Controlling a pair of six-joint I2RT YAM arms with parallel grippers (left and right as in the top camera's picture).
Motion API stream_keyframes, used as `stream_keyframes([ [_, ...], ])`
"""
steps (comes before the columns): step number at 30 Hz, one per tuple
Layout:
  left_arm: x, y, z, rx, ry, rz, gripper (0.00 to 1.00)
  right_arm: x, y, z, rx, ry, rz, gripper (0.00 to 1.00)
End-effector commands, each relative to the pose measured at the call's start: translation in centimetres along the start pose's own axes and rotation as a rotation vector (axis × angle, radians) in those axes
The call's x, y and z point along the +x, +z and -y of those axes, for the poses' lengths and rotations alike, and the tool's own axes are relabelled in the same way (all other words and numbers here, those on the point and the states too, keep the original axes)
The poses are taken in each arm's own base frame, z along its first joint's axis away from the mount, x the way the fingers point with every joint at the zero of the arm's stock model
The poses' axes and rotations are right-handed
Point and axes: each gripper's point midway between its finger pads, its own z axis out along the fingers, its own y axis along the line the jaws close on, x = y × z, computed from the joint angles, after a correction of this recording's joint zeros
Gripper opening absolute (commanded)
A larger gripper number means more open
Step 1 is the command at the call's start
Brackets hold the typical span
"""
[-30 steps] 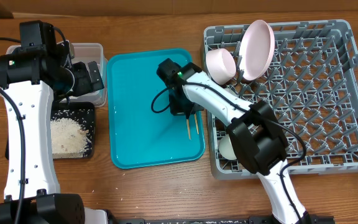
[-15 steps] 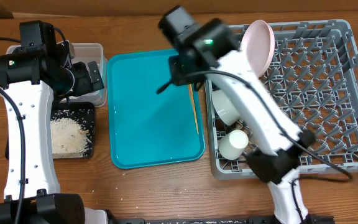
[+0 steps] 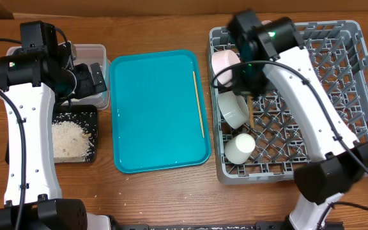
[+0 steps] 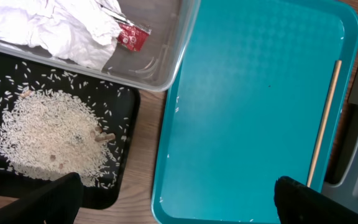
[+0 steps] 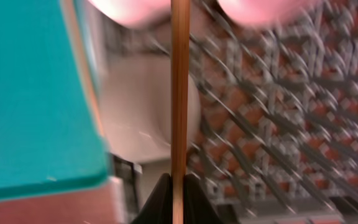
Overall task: Sort waste into correct bins and load items into the dishwasher
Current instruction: 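Carry the chopstick with the right gripper and drop it into the rack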
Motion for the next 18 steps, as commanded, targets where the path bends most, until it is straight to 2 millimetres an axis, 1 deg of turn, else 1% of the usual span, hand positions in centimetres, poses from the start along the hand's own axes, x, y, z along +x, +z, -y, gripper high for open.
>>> stream_keyframes([
  [1,-0.6,-0.8,0.1,-0.001,0.005,0.033,1.0,1.7,0.3,2.7,0.038,-0.047,-0.028,0.04],
  [3,-0.6,-0.8,0.1,0.0,0.005,0.033,1.0,2.2,1.8,3.5,0.048,-0.081,-0.073,0.04],
  [5,-0.6,-0.8,0.1,0.0,0.005,0.033,1.0,2.5,3.0,3.8,0.04,-0.107,-0.102,0.04],
  [8,-0.6,-0.8,0.1,0.0,0.005,0.033,1.0,2.8,5.0,3.8,-0.003,-0.13,-0.131,0.04],
  [11,-0.6,-0.8,0.1,0.0,0.005,0.033,1.0,2.8,6.4,4.3,-0.002,-0.112,-0.14,0.04],
  [14,-0.6,-0.8,0.1,-0.001,0.004,0.033,1.0,2.9,7.2,4.8,0.0,-0.097,-0.151,0.06],
  [15,-0.6,-0.8,0.1,0.0,0.005,0.033,1.0,3.0,7.2,4.8,0.0,-0.095,-0.153,0.08],
  [16,-0.6,-0.8,0.1,0.0,0.005,0.033,1.0,3.0,7.3,5.0,0.001,-0.087,-0.154,0.14],
  [17,-0.6,-0.8,0.1,0.0,0.005,0.033,1.0,3.0,7.3,4.9,-0.003,-0.086,-0.156,0.23],
  [18,-0.6,-0.8,0.1,0.0,0.005,0.033,1.0,3.0,7.3,4.9,-0.007,-0.087,-0.157,0.29],
])
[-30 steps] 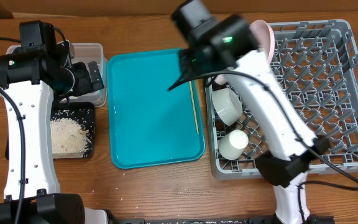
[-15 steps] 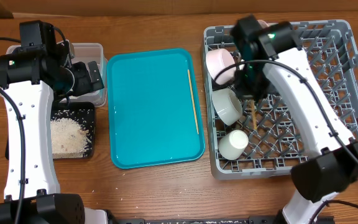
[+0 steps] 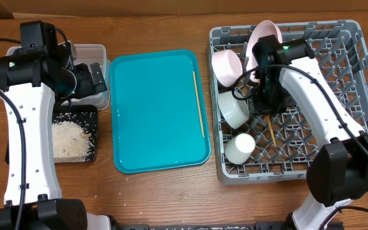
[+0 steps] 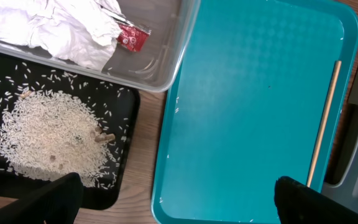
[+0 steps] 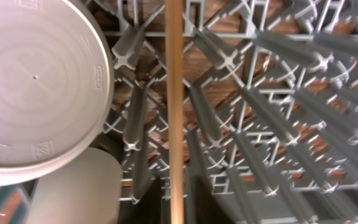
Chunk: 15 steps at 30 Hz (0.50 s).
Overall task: Sort waste into correct bins and load items into the dishwasher
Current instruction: 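Carry the chopstick with the right gripper and drop it into the rack, then return the right gripper to the teal tray and grasp the second chopstick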
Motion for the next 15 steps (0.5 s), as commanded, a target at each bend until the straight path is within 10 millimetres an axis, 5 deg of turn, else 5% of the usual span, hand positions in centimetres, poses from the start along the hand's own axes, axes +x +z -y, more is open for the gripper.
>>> stream_keyframes([
  [1,-0.5,-0.8,0.1,-0.001,0.005,0.031,1.0,0.2,-0.8,0.0,-0.021,0.0,0.026,0.34],
  [8,-0.5,-0.8,0.1,-0.001,0.005,0.031,1.0,-0.5,-2.3,-1.0,-0.079,-0.002,0.064,0.4],
  [13,-0.5,-0.8,0.1,-0.001,0.005,0.031,1.0,-2.8,-8.1,-4.0,-0.199,-0.042,0.233,0.4],
  [15,-0.5,-0.8,0.1,-0.001,0.005,0.031,1.0,-3.8,-11.1,-7.0,-0.255,-0.094,0.342,0.47],
])
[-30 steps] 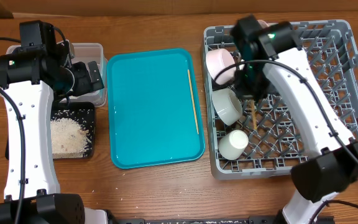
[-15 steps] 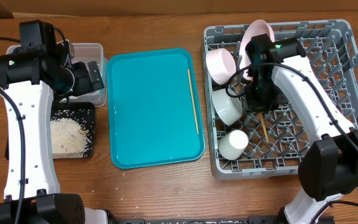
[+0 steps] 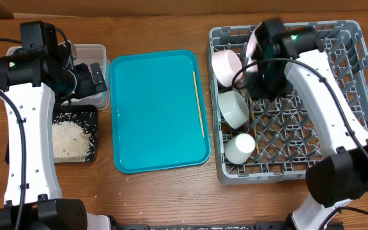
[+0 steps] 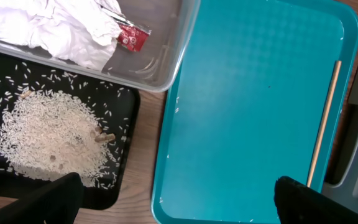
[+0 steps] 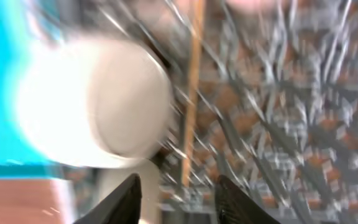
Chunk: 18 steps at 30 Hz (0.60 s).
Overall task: Sort waste into correct bins and load items into the dishwasher
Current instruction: 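Return the right gripper to the teal tray and grasp the second chopstick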
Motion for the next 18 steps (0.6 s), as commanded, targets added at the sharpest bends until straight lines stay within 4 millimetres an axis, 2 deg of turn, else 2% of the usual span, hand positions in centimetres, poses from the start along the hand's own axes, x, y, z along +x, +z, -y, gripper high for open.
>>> stream_keyframes([
  [1,-0.5,-0.8,0.1,-0.001,0.005,0.031,1.0,-2.3,-4.9,-6.4,-0.134,-0.09,0.198,0.49],
  [3,-0.5,-0.8,0.1,-0.001,0.005,0.031,1.0,-2.6,-5.0,-9.4,-0.157,-0.131,0.238,0.53],
  [5,-0.5,-0.8,0.1,-0.001,0.005,0.031,1.0,-2.9,-4.3,-11.5,-0.136,-0.132,0.26,0.56],
  [8,-0.5,-0.8,0.1,-0.001,0.005,0.031,1.0,-3.3,-1.9,-14.0,-0.091,-0.129,0.267,0.59],
  [11,-0.5,-0.8,0.1,-0.001,0.005,0.031,1.0,-3.5,1.4,-15.4,-0.049,-0.116,0.233,0.59],
  [16,-0.5,-0.8,0.1,-0.001,0.005,0.031,1.0,-4.0,7.5,-16.3,0.022,-0.092,0.153,0.55],
  [18,-0.5,-0.8,0.1,-0.001,0.005,0.031,1.0,-4.0,9.2,-16.3,0.036,-0.095,0.127,0.55],
])
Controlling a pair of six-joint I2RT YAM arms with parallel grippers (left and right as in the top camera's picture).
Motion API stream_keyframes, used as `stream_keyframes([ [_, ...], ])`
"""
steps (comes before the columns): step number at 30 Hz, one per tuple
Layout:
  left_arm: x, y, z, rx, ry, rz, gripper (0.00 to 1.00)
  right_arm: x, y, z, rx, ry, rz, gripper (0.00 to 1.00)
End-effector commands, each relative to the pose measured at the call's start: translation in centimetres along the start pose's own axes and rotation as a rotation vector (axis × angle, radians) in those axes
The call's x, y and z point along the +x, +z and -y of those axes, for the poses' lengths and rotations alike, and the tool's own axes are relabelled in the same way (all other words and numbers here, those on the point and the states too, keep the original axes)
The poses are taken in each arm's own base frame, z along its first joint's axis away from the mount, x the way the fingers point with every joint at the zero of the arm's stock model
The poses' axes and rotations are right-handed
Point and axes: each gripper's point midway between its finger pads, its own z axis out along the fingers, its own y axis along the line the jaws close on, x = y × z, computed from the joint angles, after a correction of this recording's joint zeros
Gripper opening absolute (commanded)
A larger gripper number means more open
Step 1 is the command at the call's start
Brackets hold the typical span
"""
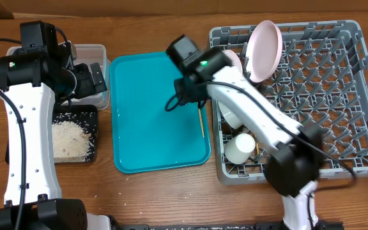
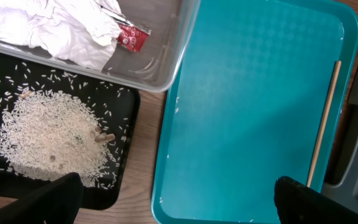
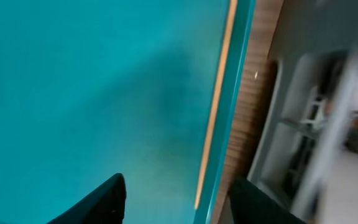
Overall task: Sort waste into correct bins and load items into the dishwasher
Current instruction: 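Return the right gripper to the teal tray and grasp the second chopstick, then carry the second chopstick with the right gripper and place it in the rack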
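One wooden chopstick [image 1: 200,105] lies along the right side of the teal tray [image 1: 152,134]; the same chopstick [image 3: 216,106] shows in the right wrist view. My right gripper [image 1: 185,89] hangs open and empty over the tray, just left of it. The grey dish rack [image 1: 356,96] holds a pink plate [image 1: 265,41], a white bowl [image 1: 230,118] and a white cup [image 1: 239,148]. My left gripper [image 2: 182,199] is open and empty above the tray's left edge, near the clear bin [image 2: 160,56] of paper waste and the black tray of rice [image 2: 55,137].
My right arm reaches across the rack's left part and hides some of it. The rack's right half shows bare grey prongs. Bare wooden table lies in front of the tray and bins.
My right gripper was open over the rack's left side, beside the white bowl. Now it is open over the teal tray next to the chopstick there. The left arm has not moved.
My right gripper was shut on a chopstick over the rack's left side, then held it low over the rack's grid. After that it was open, with that chopstick lying in the rack. Now it is over the tray by the other chopstick.
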Motion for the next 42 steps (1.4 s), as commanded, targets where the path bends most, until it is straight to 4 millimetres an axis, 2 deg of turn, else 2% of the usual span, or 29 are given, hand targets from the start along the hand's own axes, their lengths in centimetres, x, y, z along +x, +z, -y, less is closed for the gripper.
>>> stream_keyframes([
  [1,-0.5,-0.8,0.1,-0.001,0.005,0.031,1.0,0.5,3.4,0.6,0.062,0.032,-0.047,0.55],
  [3,-0.5,-0.8,0.1,-0.001,0.005,0.031,1.0,0.8,5.0,0.7,0.075,0.029,-0.071,0.55],
  [6,-0.5,-0.8,0.1,-0.001,0.005,0.031,1.0,1.6,8.8,1.1,0.109,0.024,-0.128,0.54],
  [15,-0.5,-0.8,0.1,-0.001,0.005,0.031,1.0,1.6,10.5,0.9,0.112,0.023,-0.135,0.54],
  [26,-0.5,-0.8,0.1,-0.001,0.005,0.031,1.0,3.4,13.2,0.5,0.092,0.023,-0.217,0.54],
  [27,-0.5,-0.8,0.1,-0.001,0.005,0.031,1.0,3.5,13.3,0.3,0.082,0.024,-0.224,0.54],
  [29,-0.5,-0.8,0.1,-0.001,0.005,0.031,1.0,3.8,13.3,0.0,0.064,0.026,-0.235,0.46],
  [30,-0.5,-0.8,0.1,-0.001,0.005,0.031,1.0,3.8,13.2,-0.1,0.057,0.027,-0.24,0.35],
  [32,-0.5,-0.8,0.1,-0.001,0.005,0.031,1.0,4.1,13.2,-0.3,0.043,0.028,-0.254,0.04],
  [38,-0.5,-0.8,0.1,-0.001,0.005,0.031,1.0,4.2,12.5,-0.4,0.043,0.029,-0.269,0.04],
  [40,-0.5,-0.8,0.1,-0.001,0.005,0.031,1.0,3.7,11.0,-0.5,0.042,0.028,-0.268,0.04],
  [42,-0.5,-0.8,0.1,-0.001,0.005,0.031,1.0,2.7,8.7,-0.8,0.032,0.02,-0.247,0.04],
])
